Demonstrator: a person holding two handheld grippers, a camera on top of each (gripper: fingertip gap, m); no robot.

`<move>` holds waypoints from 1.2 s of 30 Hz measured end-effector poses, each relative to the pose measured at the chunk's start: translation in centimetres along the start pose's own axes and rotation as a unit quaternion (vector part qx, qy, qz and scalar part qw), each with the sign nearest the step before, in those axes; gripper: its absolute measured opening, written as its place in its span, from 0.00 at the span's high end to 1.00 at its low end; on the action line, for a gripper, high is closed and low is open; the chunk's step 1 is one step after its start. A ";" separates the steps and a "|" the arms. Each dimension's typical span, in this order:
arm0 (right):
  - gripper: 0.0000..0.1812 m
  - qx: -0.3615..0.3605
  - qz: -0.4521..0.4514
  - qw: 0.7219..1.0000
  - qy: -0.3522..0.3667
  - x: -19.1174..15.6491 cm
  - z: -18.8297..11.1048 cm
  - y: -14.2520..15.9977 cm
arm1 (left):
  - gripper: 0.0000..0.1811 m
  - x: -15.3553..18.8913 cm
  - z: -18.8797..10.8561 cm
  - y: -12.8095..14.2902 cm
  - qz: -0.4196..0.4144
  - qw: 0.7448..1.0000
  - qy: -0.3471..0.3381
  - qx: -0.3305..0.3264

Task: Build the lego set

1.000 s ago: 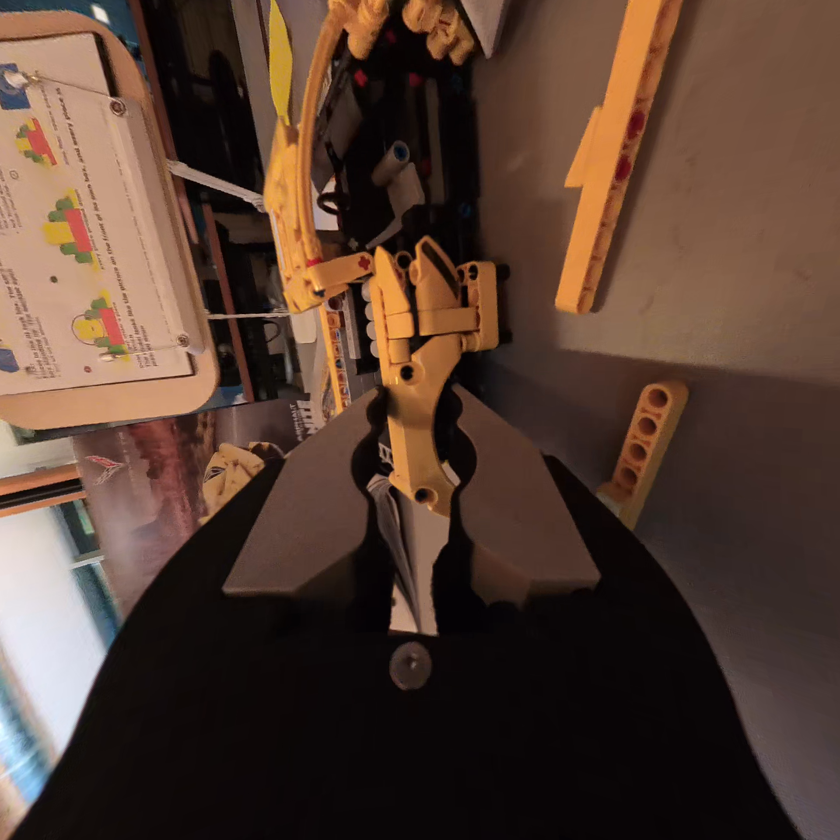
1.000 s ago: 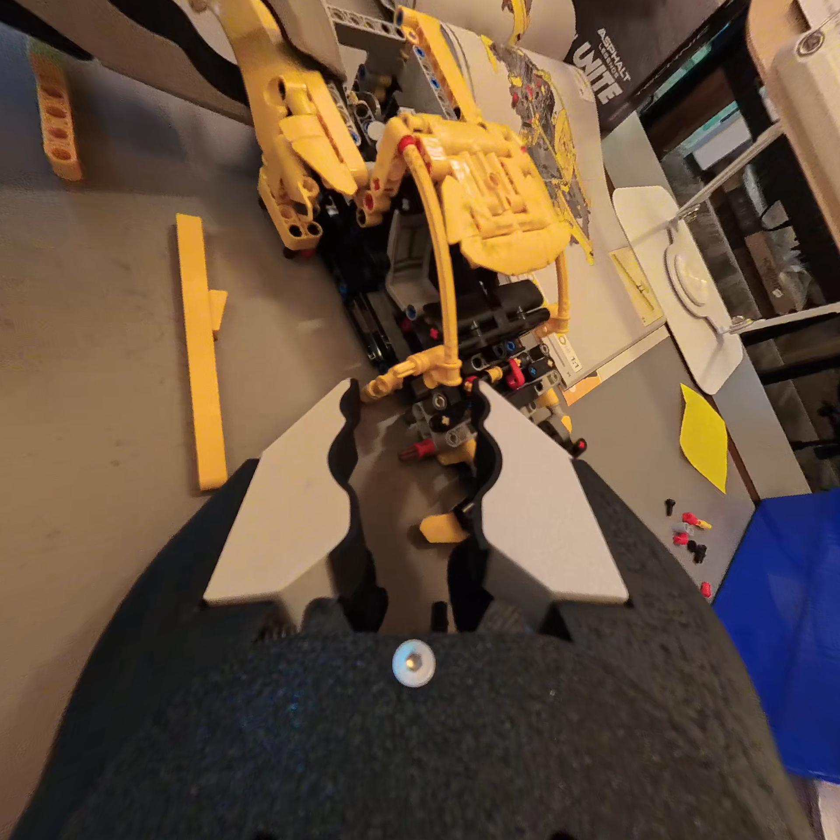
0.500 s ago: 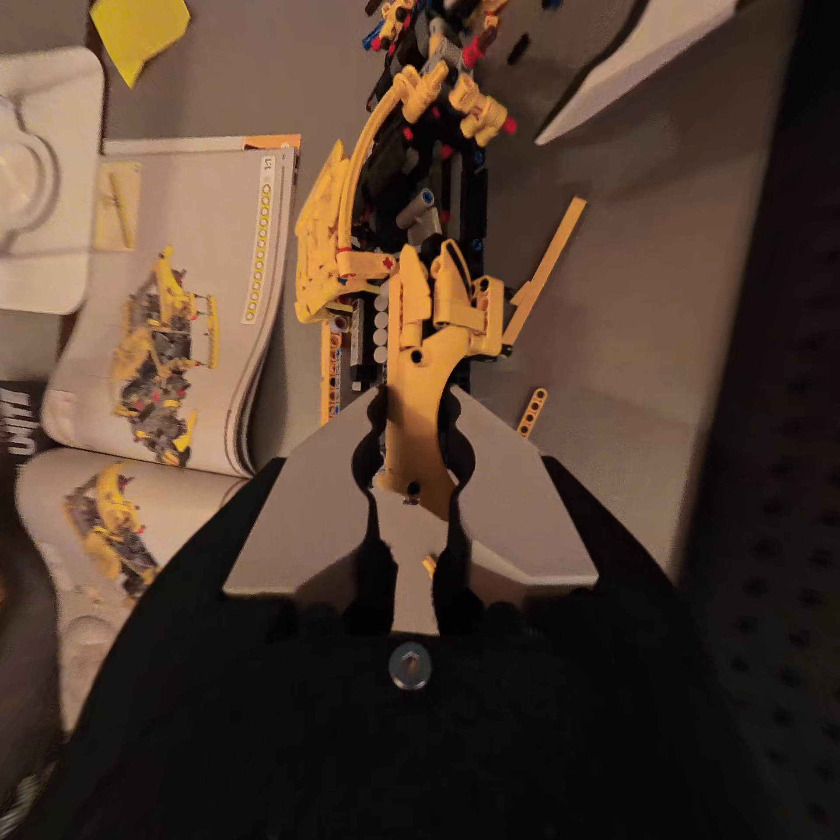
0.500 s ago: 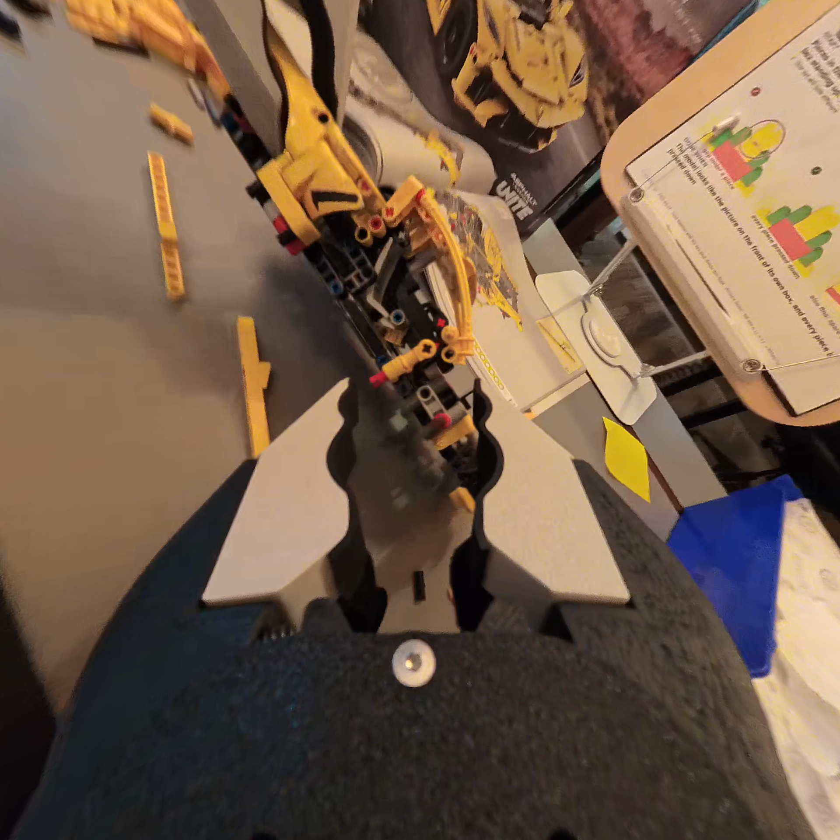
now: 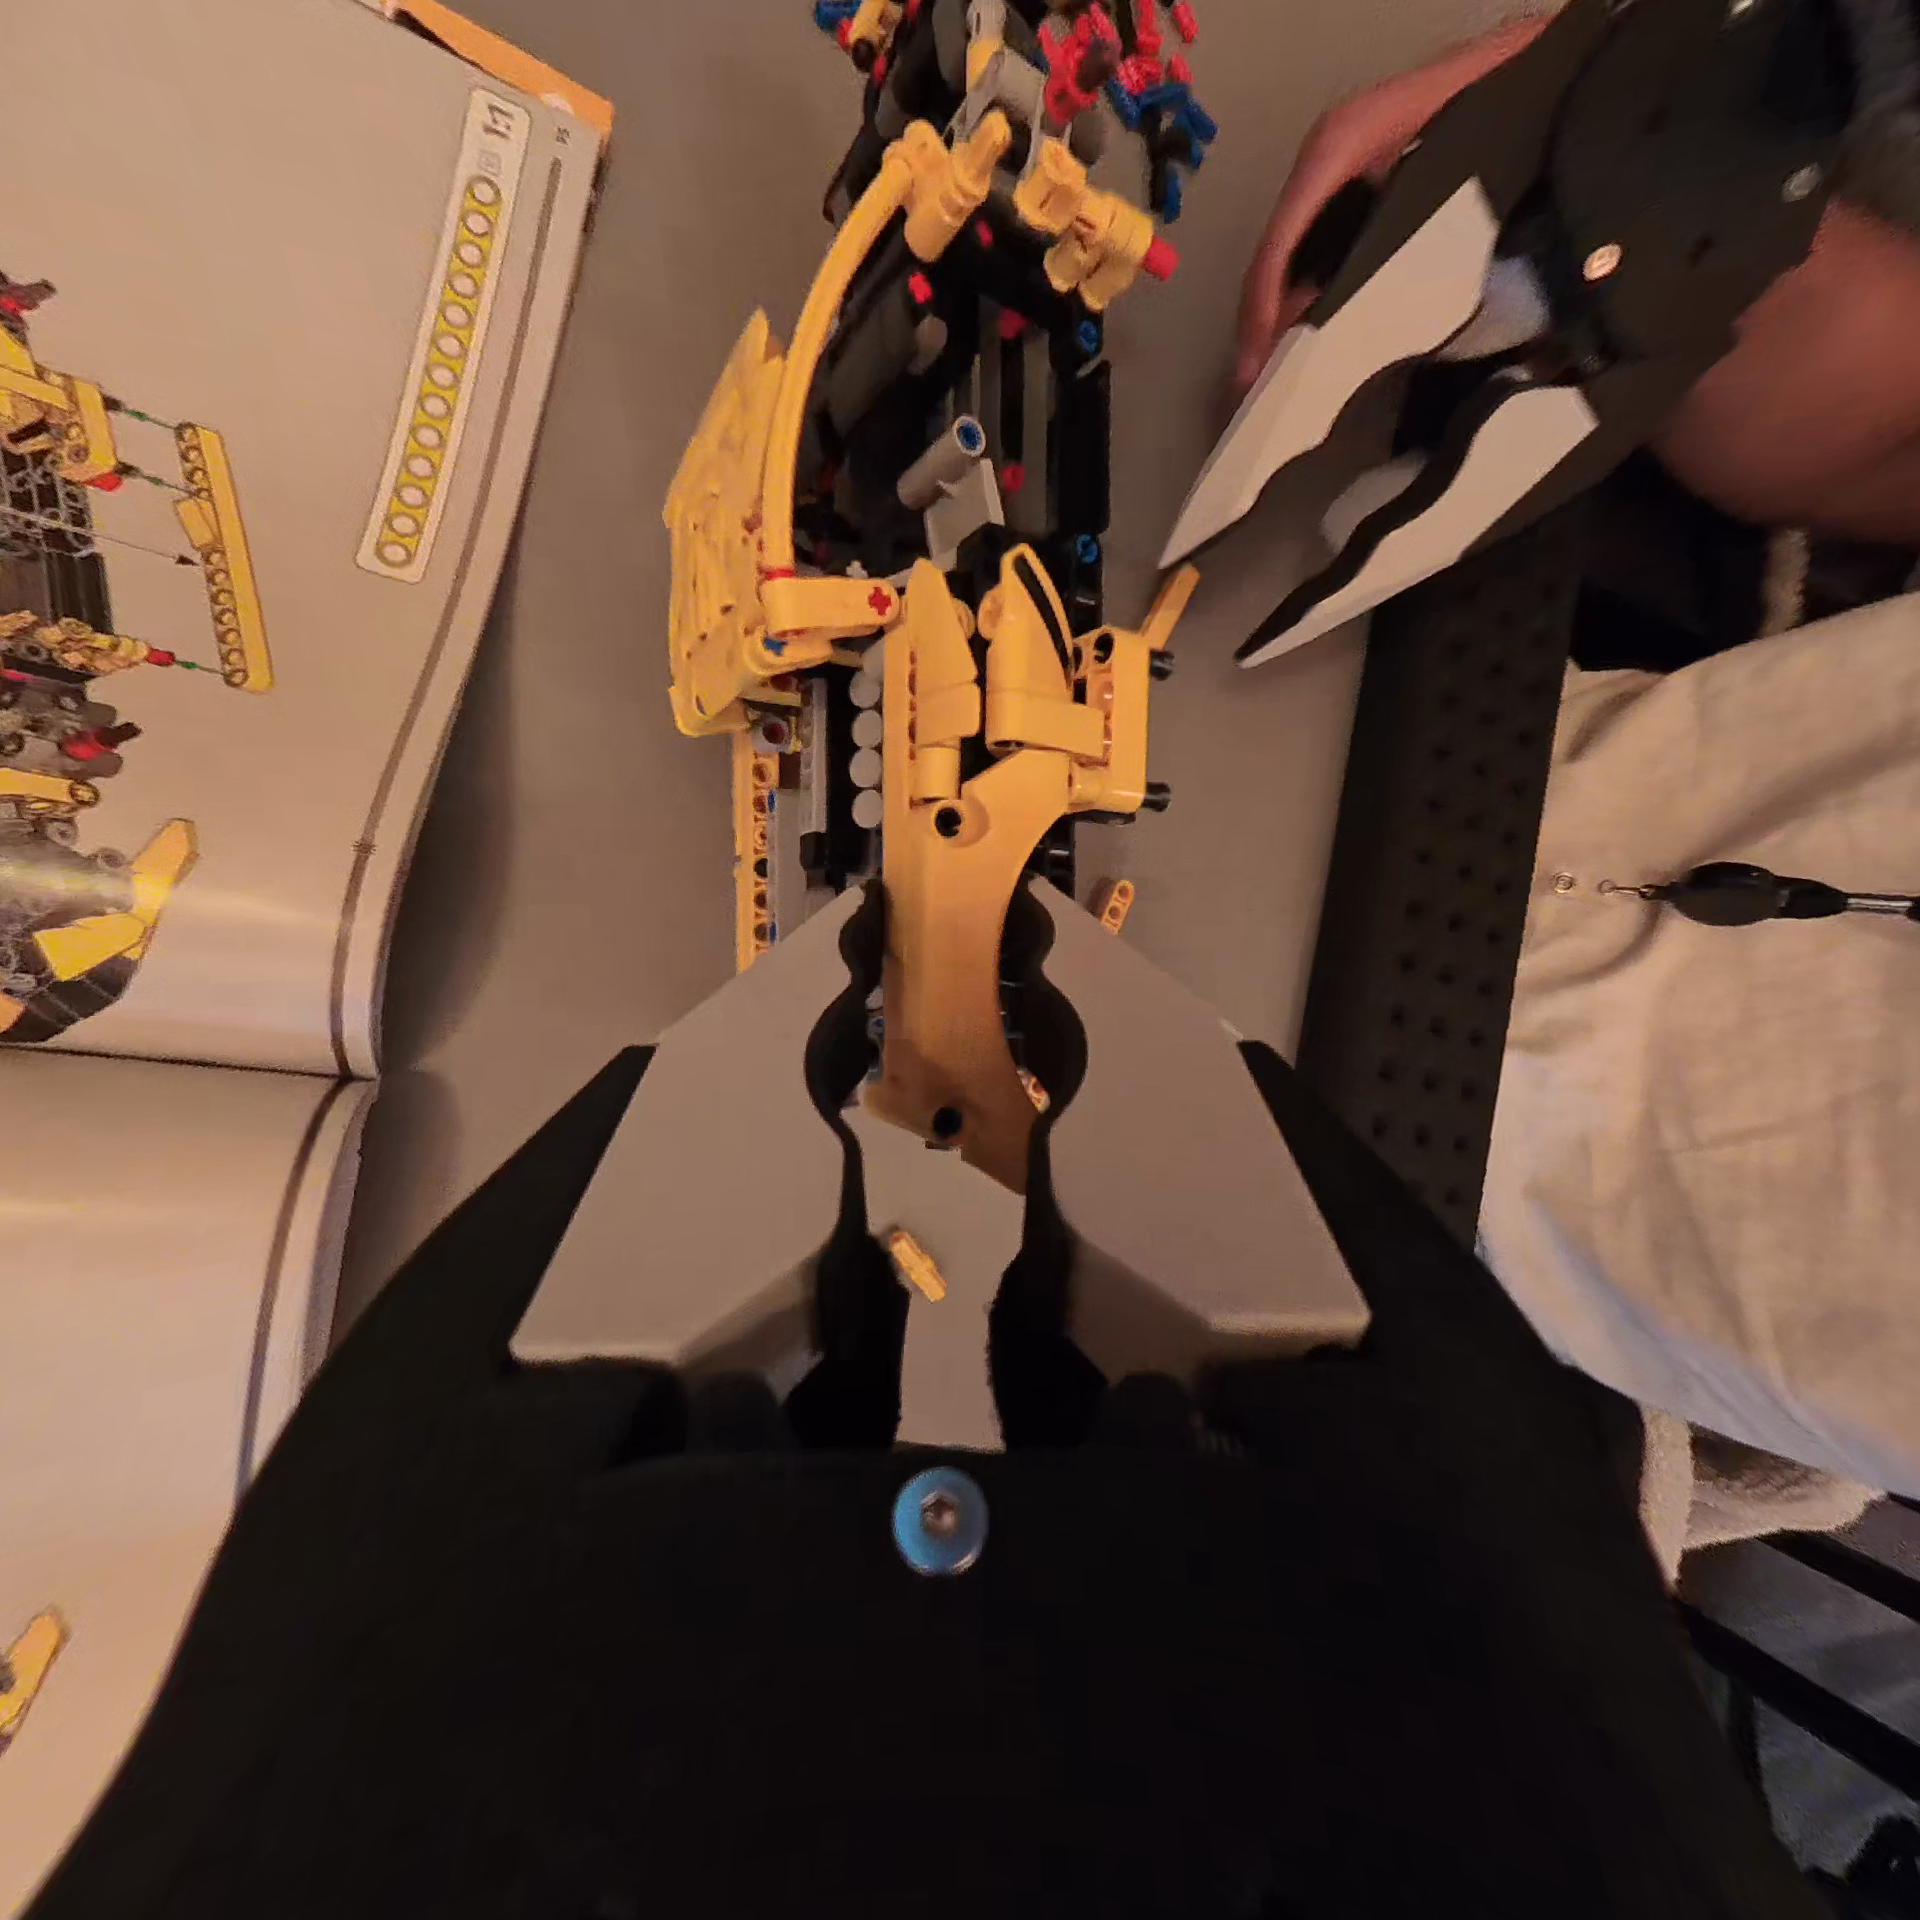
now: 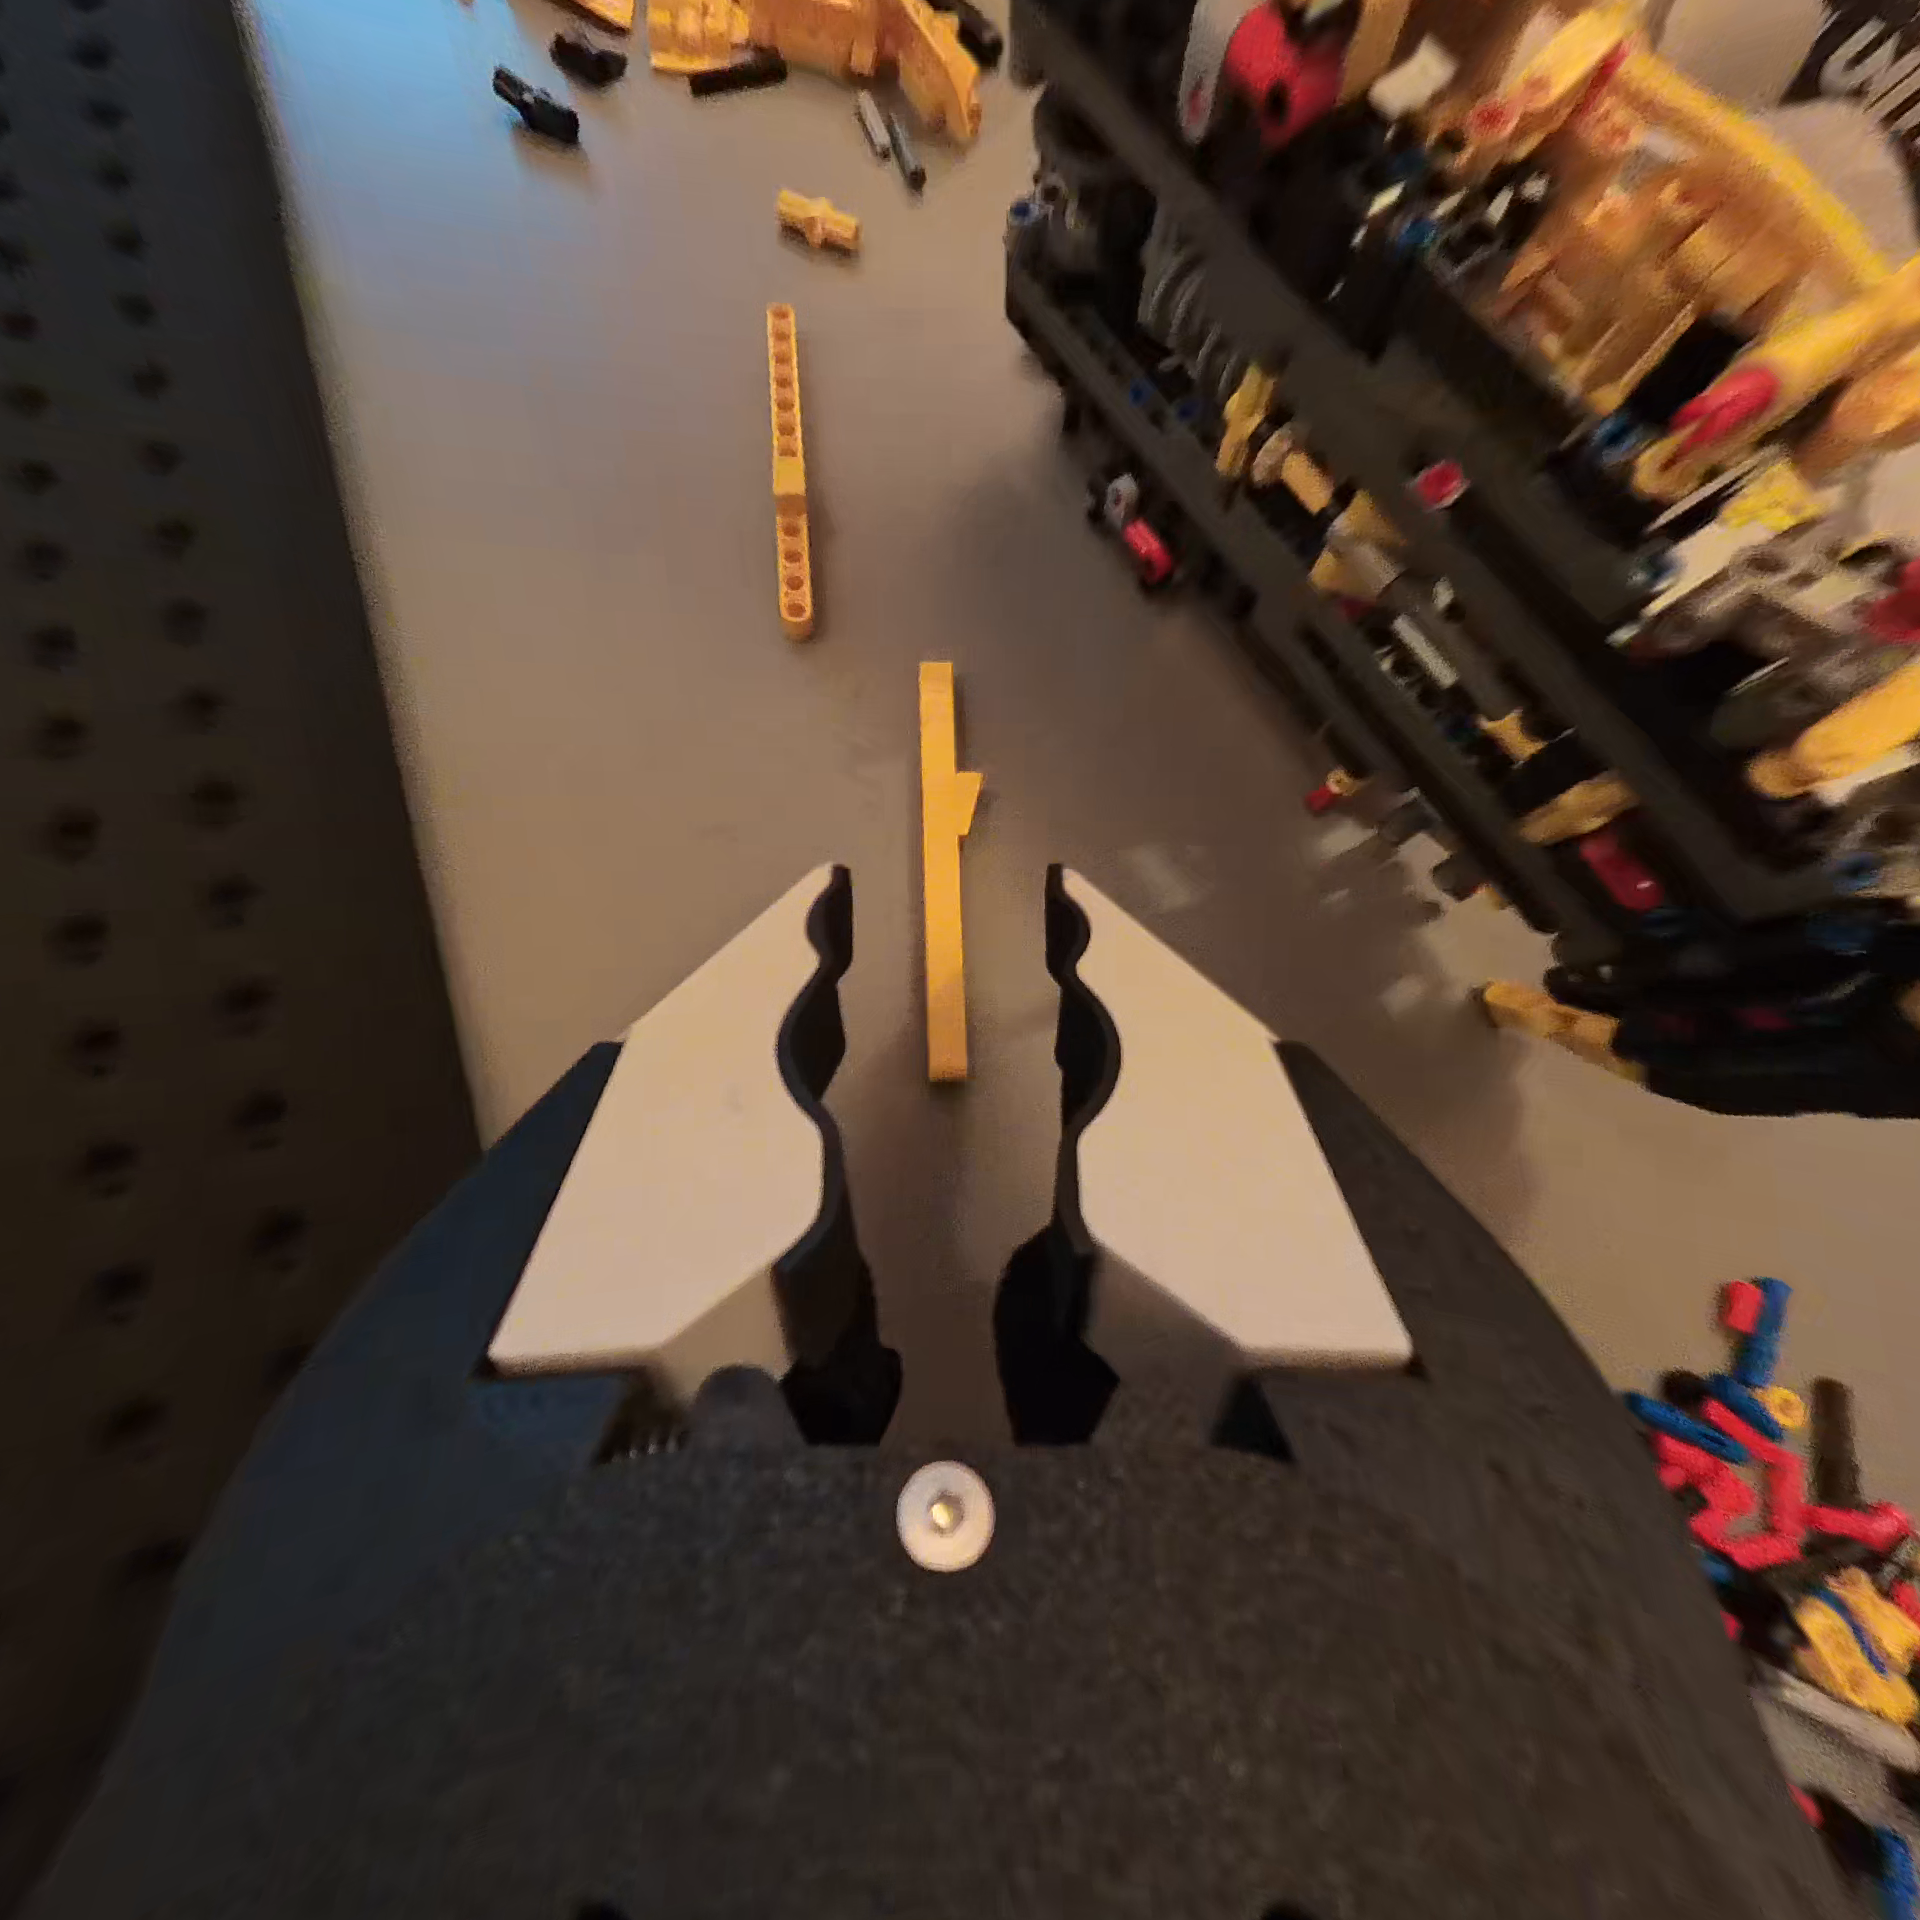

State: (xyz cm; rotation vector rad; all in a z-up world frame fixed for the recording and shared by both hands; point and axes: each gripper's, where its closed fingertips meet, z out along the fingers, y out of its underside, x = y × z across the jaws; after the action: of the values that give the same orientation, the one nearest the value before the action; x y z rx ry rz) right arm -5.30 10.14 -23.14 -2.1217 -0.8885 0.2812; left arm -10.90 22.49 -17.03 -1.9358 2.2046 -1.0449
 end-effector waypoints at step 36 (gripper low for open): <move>0.97 -0.010 -0.178 0.984 0.011 4.9 -2.5 -8.6 | 0.85 -1.8 -0.4 -1.0 0.121 0.989 -0.089 0.009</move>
State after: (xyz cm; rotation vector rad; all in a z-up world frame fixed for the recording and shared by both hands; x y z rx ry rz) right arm -4.90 15.67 -14.64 -1.9343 -1.2398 0.0641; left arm -9.81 24.26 -16.98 -1.6297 2.2484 -0.8214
